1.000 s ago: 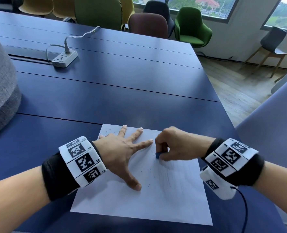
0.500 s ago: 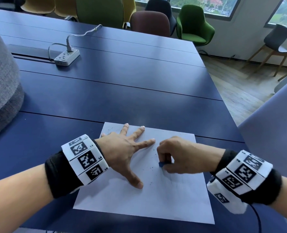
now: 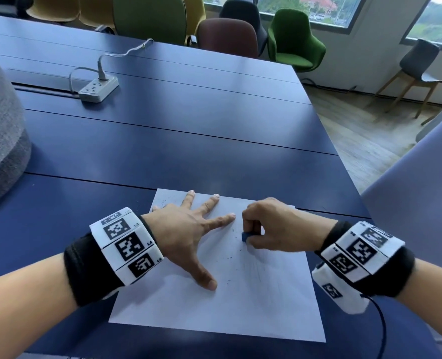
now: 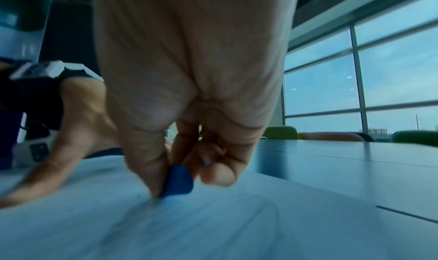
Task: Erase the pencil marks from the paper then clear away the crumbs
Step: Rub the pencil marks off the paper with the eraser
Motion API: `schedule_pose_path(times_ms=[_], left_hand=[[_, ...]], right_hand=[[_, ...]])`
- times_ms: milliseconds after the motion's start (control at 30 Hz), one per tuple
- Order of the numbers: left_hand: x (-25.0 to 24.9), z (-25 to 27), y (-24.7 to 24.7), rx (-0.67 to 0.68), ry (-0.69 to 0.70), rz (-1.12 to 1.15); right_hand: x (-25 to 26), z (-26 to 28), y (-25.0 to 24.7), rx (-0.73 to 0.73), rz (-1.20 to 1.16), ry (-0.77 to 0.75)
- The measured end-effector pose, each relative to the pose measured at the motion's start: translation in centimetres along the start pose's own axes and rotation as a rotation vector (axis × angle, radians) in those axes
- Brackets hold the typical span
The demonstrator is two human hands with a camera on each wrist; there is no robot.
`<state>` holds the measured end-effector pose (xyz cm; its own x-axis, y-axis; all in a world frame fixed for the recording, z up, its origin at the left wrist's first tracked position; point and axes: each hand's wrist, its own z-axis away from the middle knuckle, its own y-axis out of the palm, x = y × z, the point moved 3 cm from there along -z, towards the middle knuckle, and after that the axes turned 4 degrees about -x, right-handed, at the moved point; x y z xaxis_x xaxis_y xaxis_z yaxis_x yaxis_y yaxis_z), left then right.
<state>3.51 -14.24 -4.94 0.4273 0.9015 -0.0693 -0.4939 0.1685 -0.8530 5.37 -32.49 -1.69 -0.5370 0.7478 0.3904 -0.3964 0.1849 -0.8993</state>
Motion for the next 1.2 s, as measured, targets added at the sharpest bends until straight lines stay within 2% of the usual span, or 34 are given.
schedule_pose_path(times_ms=[67,200,367,400,500,533,667,700,833,1000,1133,1200], left_hand=[[-0.1,0.0,0.0,-0.002,-0.001,-0.003],[0.0,-0.1,0.1,-0.006,0.002,-0.007],[0.0,-0.1,0.0,-0.006,0.001,-0.003],[0.0,-0.1,0.0,-0.008,0.002,-0.004],[0.1,0.0,0.1,-0.008,-0.002,-0.006],[0.1,0.0,0.1,-0.007,-0.003,-0.004],[0.0,0.1,0.0,-0.002,-0.005,0.002],[0.0,0.1,0.0,-0.003,-0.005,0.002],[0.0,0.1,-0.1,-0.002,-0.004,-0.003],[-0.2,0.0,-0.2,-0.004,-0.002,-0.009],[-0.1,0.0,0.0,0.0,-0.007,-0.008],[-0.1,0.0,0.0,-0.005,-0.002,-0.011]], right_hand=[[0.2,0.3,0.3,-0.041,0.001,-0.025],[1.9,1.5,1.4,0.14,-0.029,-0.107],[1.1,0.3,0.6,-0.013,0.021,-0.059],[1.3,0.7,0.9,0.012,0.014,-0.07],[2.2,2.4,1.8,0.217,-0.057,-0.093],[2.2,2.4,1.7,0.237,-0.059,-0.084],[1.3,1.8,1.1,0.032,-0.025,-0.042],[1.6,2.2,1.3,0.025,-0.032,-0.051],[3.5,4.0,2.6,0.235,-0.106,-0.116],[2.6,2.4,1.8,0.049,-0.022,-0.073],[4.3,3.7,2.8,0.219,-0.088,-0.131],[3.7,2.9,2.2,0.178,-0.058,-0.094]])
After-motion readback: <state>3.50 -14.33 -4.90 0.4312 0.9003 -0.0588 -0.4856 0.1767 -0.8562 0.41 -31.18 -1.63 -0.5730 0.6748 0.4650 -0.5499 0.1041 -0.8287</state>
